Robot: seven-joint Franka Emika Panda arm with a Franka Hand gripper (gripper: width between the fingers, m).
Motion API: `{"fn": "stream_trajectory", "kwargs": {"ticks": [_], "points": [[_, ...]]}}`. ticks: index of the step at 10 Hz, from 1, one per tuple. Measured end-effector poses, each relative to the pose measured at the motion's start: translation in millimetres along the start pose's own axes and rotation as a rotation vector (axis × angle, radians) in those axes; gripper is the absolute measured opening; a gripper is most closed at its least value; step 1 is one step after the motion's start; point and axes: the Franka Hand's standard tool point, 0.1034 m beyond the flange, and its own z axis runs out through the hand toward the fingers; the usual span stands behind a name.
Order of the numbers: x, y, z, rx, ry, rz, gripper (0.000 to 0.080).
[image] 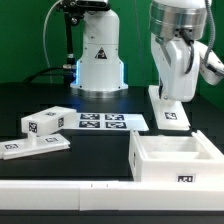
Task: Assemble cabinet
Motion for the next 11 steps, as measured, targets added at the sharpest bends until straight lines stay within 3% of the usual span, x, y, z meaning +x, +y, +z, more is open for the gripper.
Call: {"fn": "stream_trajectory", "kwargs": {"ticks": [2,3,5,6,8,9,10,11], "points": [[-13.5,19.8,-8.7,-0.067,0.082,0.009,0.0059],[-9.8,24.6,-12.8,-0.061,0.073,-0.008,0.0059],[-3.2,34.7,-9.9,-0.077,0.068,-0.002,0.0059],[-2.8,35.6,-8.6,-0.110,0.077,-0.008,0.0059],[-1.3,37.3,-5.8,-0.238,0.090,-0.002,0.0059],[1.2,38.0,-5.3,-0.279,0.102,-0.003,0.0059],[10.3,51.4,-7.0,-0.374,0.124,0.013,0.0059],[16.2,53.1,-10.0,-0.388,0.123,0.014,0.0059]]}}
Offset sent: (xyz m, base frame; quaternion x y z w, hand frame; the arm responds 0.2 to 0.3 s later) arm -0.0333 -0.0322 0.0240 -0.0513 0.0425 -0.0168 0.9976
